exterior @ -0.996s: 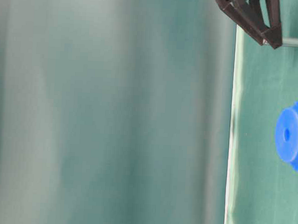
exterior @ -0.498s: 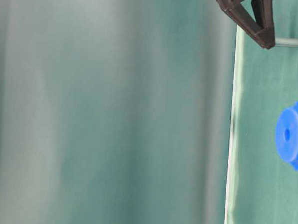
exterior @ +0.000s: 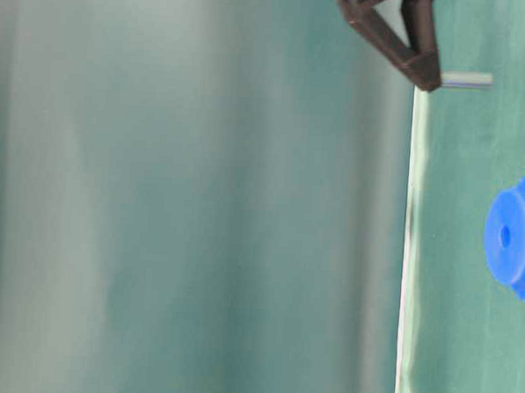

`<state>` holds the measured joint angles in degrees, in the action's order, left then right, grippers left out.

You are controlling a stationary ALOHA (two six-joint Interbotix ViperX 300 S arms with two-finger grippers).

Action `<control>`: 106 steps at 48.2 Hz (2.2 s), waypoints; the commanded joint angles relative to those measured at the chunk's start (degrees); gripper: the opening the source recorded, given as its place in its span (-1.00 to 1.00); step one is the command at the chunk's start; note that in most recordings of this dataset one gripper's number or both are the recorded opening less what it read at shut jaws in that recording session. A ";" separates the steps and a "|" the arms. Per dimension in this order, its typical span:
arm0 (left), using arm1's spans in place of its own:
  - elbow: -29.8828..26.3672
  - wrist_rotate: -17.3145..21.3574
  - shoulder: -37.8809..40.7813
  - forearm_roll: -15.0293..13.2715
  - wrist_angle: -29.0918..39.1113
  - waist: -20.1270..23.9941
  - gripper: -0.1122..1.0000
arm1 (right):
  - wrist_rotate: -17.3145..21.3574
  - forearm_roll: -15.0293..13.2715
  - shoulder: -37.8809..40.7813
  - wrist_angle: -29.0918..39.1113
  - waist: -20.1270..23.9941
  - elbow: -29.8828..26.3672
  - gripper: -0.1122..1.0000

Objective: Insert the shaft placed at a random location into the center hole of the medium gear at another random location.
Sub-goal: 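Lower the right gripper and close it around the silver shaft, then lift the shaft and carry it left over the blue gear's center hole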

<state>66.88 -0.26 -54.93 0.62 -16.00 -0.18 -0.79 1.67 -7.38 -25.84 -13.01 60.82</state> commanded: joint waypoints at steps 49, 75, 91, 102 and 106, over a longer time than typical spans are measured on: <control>-1.23 0.00 0.44 0.18 0.09 0.00 -0.80 | 0.00 0.97 0.35 1.49 3.69 -6.86 -0.55; -1.23 -0.09 0.35 0.18 0.09 0.00 -0.80 | 0.00 1.23 10.20 2.72 8.53 -19.16 -0.55; -1.23 -0.09 0.44 0.18 0.18 0.00 -0.80 | 0.00 1.67 11.34 3.16 8.79 -20.21 -0.55; -1.23 -0.09 0.44 0.18 0.18 0.00 -0.80 | 0.00 2.20 11.34 3.52 9.14 -20.21 -0.55; -1.23 -0.09 0.35 0.18 0.18 0.00 -0.80 | 0.00 2.20 11.34 3.52 9.23 -20.13 -0.55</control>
<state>66.88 -0.26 -54.93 0.62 -15.56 -0.09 -0.79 3.52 4.83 -22.24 -4.04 41.92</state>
